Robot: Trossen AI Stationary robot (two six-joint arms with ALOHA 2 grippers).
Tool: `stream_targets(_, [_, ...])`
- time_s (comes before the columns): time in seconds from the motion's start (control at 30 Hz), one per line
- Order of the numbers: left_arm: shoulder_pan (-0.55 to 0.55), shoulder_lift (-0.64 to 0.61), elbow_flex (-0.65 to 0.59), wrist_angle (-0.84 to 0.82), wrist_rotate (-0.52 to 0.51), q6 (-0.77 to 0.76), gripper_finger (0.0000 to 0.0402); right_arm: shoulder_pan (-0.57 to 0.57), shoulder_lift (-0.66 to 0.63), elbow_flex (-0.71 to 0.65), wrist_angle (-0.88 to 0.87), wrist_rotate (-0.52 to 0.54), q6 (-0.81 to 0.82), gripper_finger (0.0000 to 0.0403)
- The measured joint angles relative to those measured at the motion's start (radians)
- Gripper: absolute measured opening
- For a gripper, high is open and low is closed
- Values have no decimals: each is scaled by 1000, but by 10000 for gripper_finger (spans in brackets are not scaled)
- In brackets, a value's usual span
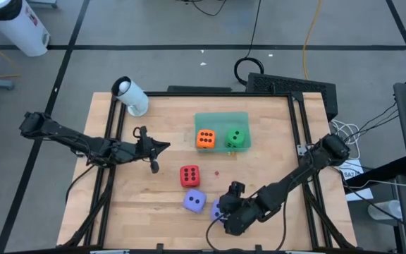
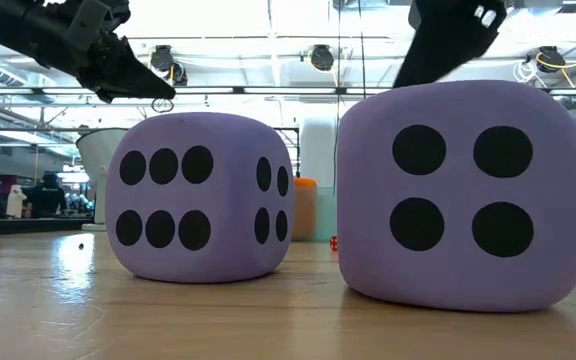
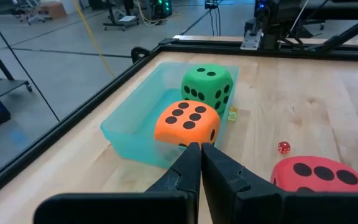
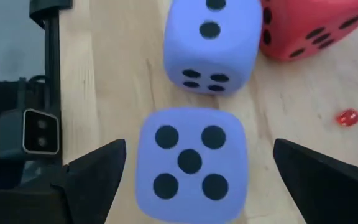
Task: Pick & Place Dice
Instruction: Put the big purple die into the green bin
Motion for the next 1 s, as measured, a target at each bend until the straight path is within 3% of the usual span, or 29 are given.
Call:
stream_targets(0.2, [2, 0, 0, 1, -4, 6, 26, 14, 1, 0, -18, 74, -6, 397])
stream_targets(1.0, [1, 0, 0, -61, 2, -54, 26, 16, 82, -1, 4, -7, -26, 396])
